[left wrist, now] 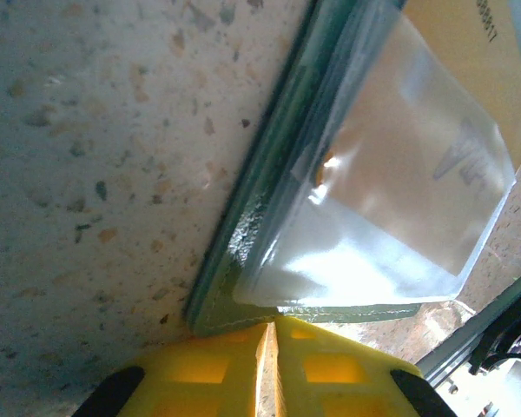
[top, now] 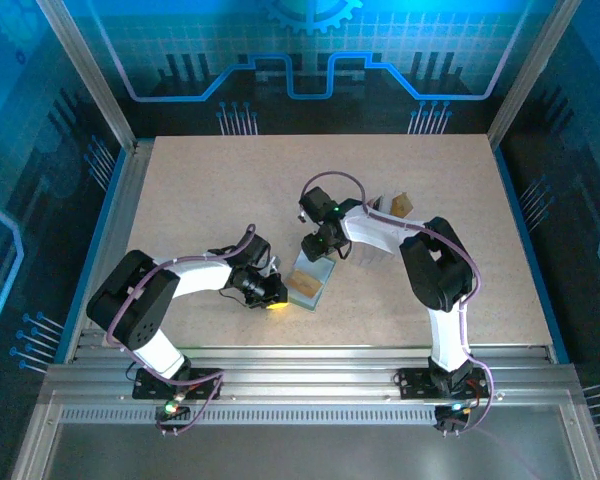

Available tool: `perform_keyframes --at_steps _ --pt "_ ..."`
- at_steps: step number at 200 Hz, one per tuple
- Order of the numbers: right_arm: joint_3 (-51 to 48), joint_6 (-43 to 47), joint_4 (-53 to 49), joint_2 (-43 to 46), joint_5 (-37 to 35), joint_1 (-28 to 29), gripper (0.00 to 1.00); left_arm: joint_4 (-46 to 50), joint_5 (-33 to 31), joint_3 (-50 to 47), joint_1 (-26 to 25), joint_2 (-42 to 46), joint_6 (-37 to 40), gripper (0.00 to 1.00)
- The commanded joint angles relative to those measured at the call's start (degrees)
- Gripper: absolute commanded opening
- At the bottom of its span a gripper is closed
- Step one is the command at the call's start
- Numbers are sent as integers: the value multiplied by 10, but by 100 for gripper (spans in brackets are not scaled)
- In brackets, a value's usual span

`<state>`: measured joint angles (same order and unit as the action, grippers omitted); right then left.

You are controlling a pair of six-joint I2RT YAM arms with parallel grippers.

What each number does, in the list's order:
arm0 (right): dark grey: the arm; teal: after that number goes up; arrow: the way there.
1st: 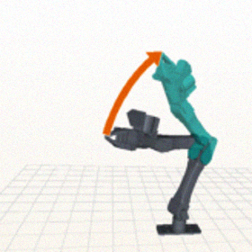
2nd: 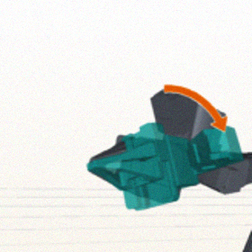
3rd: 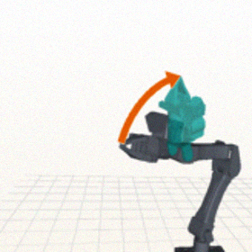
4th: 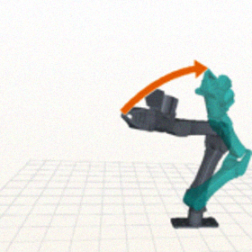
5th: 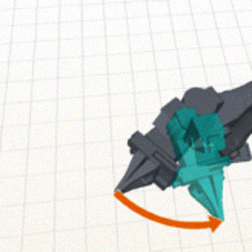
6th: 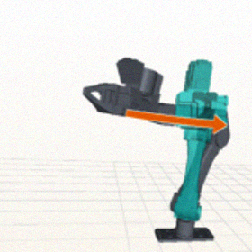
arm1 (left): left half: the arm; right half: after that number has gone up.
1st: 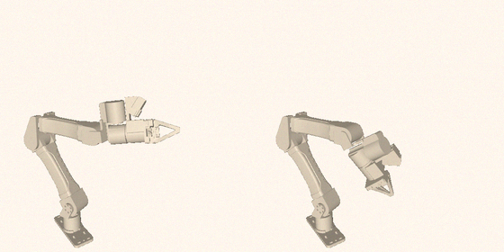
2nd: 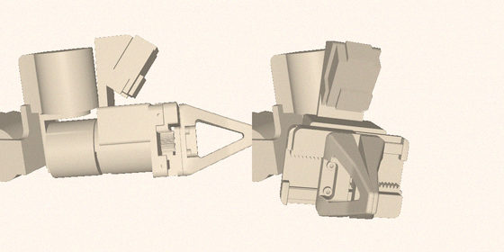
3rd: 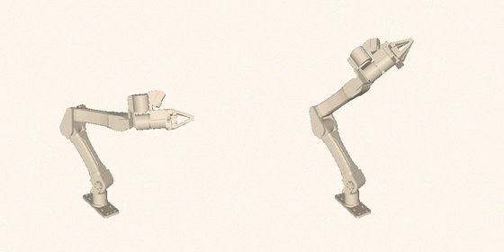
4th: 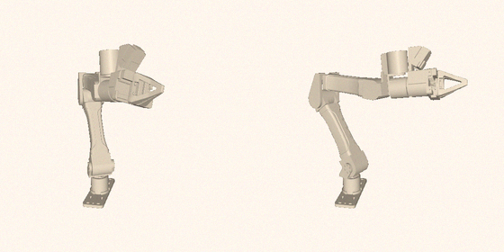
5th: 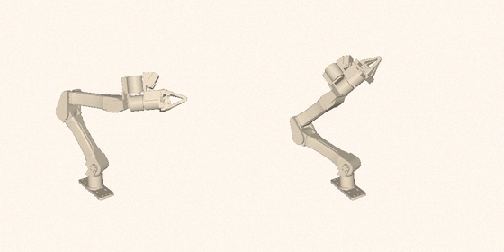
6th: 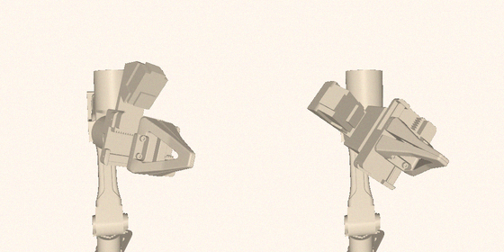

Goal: Put the credit cards into the card holder
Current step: Close the card holder at the center of the table.

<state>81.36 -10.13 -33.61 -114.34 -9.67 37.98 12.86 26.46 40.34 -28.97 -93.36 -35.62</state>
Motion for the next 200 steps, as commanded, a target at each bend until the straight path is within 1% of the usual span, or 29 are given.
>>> perform_keyframes --at_steps 1,12,21,28,54,72,86,98,129,156,181,200 --pt "-4 17 8 1 1 9 59 -9 -78 -13 9 -19 10 12" --pt "-1 18 11 -3 4 10 57 -9 -78 -12 10 -19 10 12" --pt "4 17 10 -7 1 10 51 -9 -78 -12 10 -18 9 12" --pt "7 16 8 -9 -3 10 44 -9 -78 -12 12 -18 9 12" --pt "6 17 5 2 -10 9 20 -9 -81 -13 14 -21 9 12" --pt "8 20 -14 11 -13 10 0 -9 -85 -12 18 -21 7 12" --pt "-2 22 -20 35 -6 14 0 -6 -92 -6 20 -22 6 12" --pt "-12 22 -20 61 20 18 0 -5 -95 1 20 -23 6 11" --pt "-29 3 -21 92 145 30 0 -5 -95 20 19 -36 10 12" --pt "-65 -29 13 108 240 44 0 -11 -94 29 19 -42 6 12" --pt "-81 -48 24 99 254 64 0 -15 -91 36 18 -47 4 12" --pt "-106 -74 54 94 298 74 0 -16 -91 41 17 -49 3 12"
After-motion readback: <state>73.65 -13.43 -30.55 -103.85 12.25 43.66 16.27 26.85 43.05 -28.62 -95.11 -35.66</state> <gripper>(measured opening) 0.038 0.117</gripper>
